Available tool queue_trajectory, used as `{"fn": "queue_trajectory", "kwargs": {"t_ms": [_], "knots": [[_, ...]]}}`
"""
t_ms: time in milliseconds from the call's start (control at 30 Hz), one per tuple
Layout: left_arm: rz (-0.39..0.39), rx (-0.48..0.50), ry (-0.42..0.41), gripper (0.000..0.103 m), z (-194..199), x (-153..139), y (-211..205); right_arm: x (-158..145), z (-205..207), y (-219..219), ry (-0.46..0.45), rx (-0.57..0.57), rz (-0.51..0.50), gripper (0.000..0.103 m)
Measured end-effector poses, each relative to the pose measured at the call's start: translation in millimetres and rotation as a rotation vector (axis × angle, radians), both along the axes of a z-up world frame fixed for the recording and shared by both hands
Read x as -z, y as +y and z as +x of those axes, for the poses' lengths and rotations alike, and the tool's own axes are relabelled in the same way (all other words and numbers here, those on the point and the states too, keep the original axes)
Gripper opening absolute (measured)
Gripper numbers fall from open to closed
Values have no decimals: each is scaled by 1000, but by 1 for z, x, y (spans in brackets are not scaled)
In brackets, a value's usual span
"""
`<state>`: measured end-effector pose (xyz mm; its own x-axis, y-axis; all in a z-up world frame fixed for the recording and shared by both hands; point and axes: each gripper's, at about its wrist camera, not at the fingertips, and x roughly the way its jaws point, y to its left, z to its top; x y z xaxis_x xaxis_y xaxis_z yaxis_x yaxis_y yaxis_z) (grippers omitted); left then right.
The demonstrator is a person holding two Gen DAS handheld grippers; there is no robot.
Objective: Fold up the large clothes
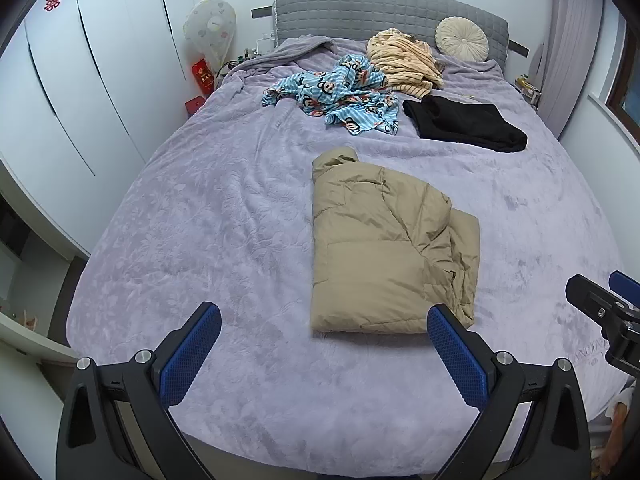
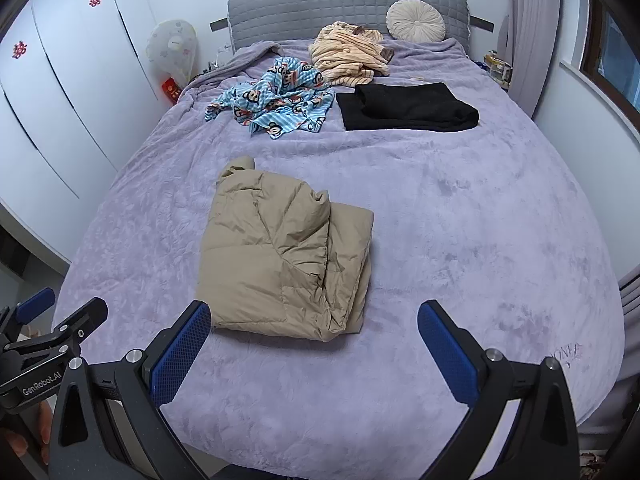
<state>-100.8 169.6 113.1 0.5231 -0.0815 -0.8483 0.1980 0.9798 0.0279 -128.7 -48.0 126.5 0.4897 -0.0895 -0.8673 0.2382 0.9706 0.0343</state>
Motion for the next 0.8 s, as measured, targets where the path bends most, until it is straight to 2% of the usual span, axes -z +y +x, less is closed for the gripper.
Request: {"fn": "queue_trajectory", "kwargs": {"t_ms": [800], "knots": [[0,-1,0,103,0,0,2,0,-2,2,-2,6,1,103]]}}
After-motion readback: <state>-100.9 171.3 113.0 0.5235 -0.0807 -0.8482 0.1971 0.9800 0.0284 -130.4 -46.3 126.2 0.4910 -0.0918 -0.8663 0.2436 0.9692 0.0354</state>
